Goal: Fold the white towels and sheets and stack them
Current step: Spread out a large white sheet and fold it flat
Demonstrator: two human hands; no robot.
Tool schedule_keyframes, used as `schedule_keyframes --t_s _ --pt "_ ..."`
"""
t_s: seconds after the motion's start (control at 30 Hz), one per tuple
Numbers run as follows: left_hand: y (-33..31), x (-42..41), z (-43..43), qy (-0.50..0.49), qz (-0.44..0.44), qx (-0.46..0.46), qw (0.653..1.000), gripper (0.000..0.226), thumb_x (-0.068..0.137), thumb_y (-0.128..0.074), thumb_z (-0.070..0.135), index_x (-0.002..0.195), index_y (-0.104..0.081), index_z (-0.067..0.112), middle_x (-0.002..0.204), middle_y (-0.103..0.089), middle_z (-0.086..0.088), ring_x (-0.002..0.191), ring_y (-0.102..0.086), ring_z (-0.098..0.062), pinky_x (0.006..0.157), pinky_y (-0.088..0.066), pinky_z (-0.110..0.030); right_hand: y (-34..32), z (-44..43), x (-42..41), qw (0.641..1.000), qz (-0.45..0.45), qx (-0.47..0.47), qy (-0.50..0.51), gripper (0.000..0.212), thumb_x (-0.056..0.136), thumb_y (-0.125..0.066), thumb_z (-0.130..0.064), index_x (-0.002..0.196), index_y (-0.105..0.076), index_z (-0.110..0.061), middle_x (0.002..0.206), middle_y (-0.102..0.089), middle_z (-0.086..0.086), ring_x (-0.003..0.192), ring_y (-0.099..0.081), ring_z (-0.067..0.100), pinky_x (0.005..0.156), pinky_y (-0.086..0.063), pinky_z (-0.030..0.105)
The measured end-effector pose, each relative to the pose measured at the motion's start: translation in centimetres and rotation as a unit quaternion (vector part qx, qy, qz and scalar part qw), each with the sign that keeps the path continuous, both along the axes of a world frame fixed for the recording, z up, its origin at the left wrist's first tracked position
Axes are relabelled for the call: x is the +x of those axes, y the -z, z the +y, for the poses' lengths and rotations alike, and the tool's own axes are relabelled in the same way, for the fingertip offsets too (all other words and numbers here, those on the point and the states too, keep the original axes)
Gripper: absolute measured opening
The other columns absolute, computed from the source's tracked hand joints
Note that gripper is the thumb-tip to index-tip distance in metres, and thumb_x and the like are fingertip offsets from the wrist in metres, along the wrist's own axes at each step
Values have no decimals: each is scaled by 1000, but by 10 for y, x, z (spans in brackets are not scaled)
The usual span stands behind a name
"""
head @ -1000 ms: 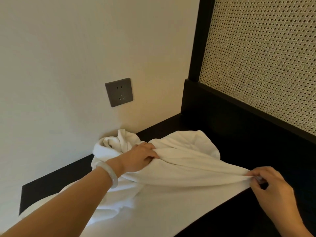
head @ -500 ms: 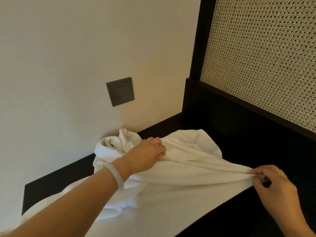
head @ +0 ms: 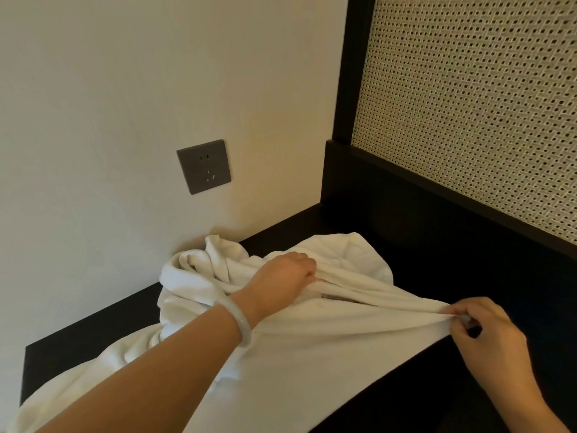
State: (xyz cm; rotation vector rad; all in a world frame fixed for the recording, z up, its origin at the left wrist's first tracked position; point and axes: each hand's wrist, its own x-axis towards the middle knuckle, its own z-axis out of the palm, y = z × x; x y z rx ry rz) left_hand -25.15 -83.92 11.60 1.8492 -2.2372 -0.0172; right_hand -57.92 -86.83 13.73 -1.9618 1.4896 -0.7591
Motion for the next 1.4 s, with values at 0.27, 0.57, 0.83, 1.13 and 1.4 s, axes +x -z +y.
schedule_keyframes --t_s 0.27,0.57,0.83,1.13,1.4 --pt "-15 36 21 16 -23 154 988 42 86 -49 -7 106 -70 23 120 -48 1 102 -50 -19 84 -45 -31 -1 1 2 1000 -2 -6 -1 27 87 -62 8 96 -65 -18 105 -54 -2 105 -52 19 94 -41 34" --pt "-16 40 21 -47 56 265 962 49 92 -41 -5 119 -66 28 118 -48 -5 107 -47 -26 99 -41 -37 0 0 3 1000 4 4 9 28 87 -62 7 95 -64 -20 111 -55 2 106 -53 23 95 -45 41" --pt "-19 32 20 -32 131 265 955 23 84 -74 39 93 -56 27 106 -49 6 98 -49 -16 85 -43 -25 6 -1 1 1000 -2 -24 8 31 86 -63 7 94 -64 -23 105 -54 -6 100 -54 16 92 -42 32" --pt "-6 -6 16 61 159 210 963 45 87 -72 34 130 -60 37 115 -44 7 111 -42 -10 103 -37 -25 9 -2 0 999 -20 -31 5 30 86 -64 7 94 -64 -22 106 -55 -3 101 -54 17 91 -42 33" --pt "-3 -30 6 98 76 176 977 26 89 -68 38 108 -66 20 112 -44 3 104 -40 -15 95 -38 -30 13 -3 -4 999 -18 -43 -2 36 86 -65 6 92 -62 -30 104 -54 -11 100 -54 11 91 -42 30"
